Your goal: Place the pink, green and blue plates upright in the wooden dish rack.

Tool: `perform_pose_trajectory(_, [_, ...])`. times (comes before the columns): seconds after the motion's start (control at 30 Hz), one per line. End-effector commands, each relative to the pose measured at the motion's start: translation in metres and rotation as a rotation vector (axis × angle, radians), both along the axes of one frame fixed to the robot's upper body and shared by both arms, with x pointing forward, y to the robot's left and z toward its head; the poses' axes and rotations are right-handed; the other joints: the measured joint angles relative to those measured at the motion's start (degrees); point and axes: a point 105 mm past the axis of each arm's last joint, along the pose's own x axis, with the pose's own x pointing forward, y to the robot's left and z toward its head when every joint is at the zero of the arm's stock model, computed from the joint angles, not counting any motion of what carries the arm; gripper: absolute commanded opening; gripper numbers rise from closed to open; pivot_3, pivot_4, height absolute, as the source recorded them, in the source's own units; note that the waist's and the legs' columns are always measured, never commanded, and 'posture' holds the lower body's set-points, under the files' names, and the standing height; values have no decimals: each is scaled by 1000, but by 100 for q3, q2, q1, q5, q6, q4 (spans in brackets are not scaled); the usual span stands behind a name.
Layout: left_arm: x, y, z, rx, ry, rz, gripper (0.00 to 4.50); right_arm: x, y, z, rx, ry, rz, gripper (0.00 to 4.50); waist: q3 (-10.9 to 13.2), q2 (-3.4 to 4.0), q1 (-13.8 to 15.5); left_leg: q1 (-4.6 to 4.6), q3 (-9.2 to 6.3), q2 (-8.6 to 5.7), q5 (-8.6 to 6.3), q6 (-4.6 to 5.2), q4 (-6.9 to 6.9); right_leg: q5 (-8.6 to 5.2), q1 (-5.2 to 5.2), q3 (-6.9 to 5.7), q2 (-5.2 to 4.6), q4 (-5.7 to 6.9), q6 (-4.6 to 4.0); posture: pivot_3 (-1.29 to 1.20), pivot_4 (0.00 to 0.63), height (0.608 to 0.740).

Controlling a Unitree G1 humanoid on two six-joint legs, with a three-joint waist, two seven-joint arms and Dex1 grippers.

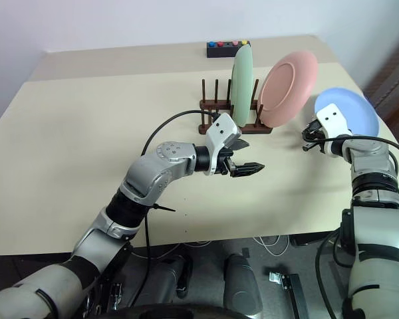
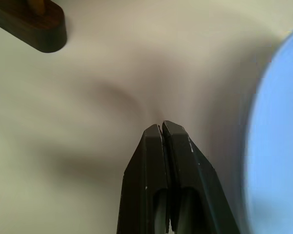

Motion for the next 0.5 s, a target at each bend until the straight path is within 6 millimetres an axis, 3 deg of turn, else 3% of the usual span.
perform_pose_trajectory(0.03, [-1, -2, 12, -42, -33, -10, 3987, 1, -5, 22, -12, -73, 4, 19, 0, 0, -3, 0, 0, 0, 0, 0, 0, 0, 0, 0, 0, 0, 0, 0, 150, 740])
perform_pose_trajectory(0.1, [-2, -2, 13, -44, -36, -15, 3987, 3, 3, 31, 53, -109, 36, 19, 0, 0, -6, 0, 0, 0, 0, 0, 0, 0, 0, 0, 0, 0, 0, 0, 150, 740])
perform_pose_trajectory(0.2, [-2, -2, 15, -52, -42, -20, 3987, 4, 12, 51, 171, -176, 86, 827, 0, 0, -7, 0, 0, 0, 0, 0, -1, 0, 0, 0, 0, 0, 0, 0, 150, 740])
perform_pose_trajectory(0.43, [0, -1, 17, -65, -55, -8, 3987, 1, 4, 59, 141, -201, 59, 4336, 0, 0, 5, 0, 0, 0, 0, 0, 0, 0, 0, 0, 0, 0, 0, 0, 150, 740])
perform_pose_trajectory(0.5, [2, -1, 17, -61, -73, 3, 3987, 0, -3, 57, 94, -200, 25, 4472, 0, 0, 17, 0, 0, 0, 0, 0, 0, 0, 0, 0, 0, 0, 0, 0, 150, 740])
